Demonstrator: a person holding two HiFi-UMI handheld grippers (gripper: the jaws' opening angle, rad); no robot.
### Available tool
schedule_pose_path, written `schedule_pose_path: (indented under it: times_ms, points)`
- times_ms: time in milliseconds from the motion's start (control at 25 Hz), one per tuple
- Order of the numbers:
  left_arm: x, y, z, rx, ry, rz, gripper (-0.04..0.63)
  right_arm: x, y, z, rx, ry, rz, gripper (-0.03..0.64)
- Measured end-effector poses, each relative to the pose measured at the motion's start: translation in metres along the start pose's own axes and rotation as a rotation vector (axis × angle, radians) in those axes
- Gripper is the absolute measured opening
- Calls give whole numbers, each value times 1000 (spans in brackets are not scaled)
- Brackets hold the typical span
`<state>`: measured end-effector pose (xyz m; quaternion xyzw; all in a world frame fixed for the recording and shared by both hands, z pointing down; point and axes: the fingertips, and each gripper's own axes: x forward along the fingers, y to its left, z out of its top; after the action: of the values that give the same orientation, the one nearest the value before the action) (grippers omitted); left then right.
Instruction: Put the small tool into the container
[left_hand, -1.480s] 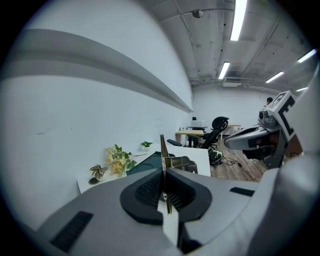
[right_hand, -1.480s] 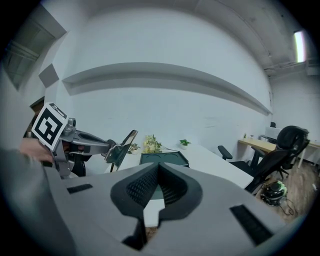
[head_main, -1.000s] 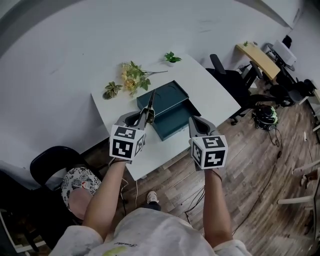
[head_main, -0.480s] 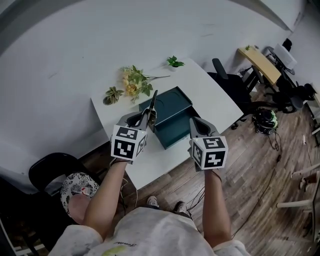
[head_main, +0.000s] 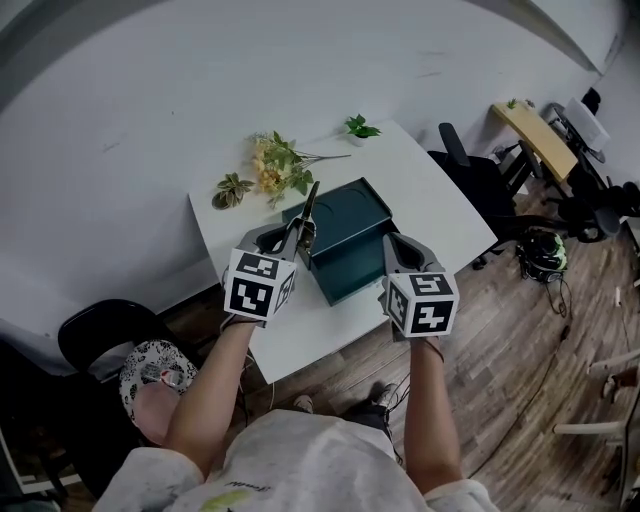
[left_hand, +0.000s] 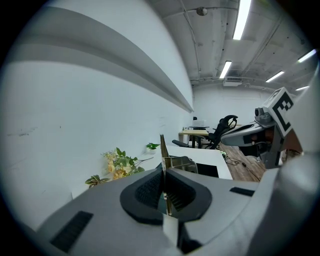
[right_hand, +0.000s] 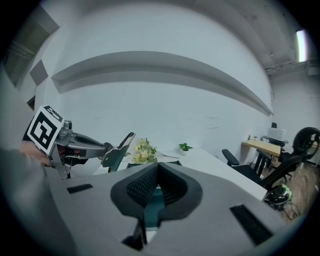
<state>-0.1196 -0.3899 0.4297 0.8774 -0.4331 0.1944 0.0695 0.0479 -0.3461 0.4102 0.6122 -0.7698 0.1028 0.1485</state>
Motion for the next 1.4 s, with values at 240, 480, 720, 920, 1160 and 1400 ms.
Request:
schedule_pose_path:
  times_ms: [240, 480, 720, 920, 1160, 1400]
  points:
    - [5, -9, 4, -7, 14, 66, 0, 4, -21, 1, -6, -9, 57, 5]
    - [4, -19, 4, -25, 41, 167, 0, 4, -45, -4, -12, -7, 137, 5]
    - [-1, -37, 6, -47, 59, 264, 0, 0, -65, -6, -44, -3, 223, 5]
    - [-5, -55, 12, -48, 66, 315, 0, -3, -78, -3, -59, -7, 278, 5]
    - [-11, -72, 14, -58, 70, 357, 0, -8, -85, -3, -76, -11, 324, 4]
    - [-11, -79, 14, -52, 68, 358, 0, -8, -84, 1, -91, -21, 334, 5]
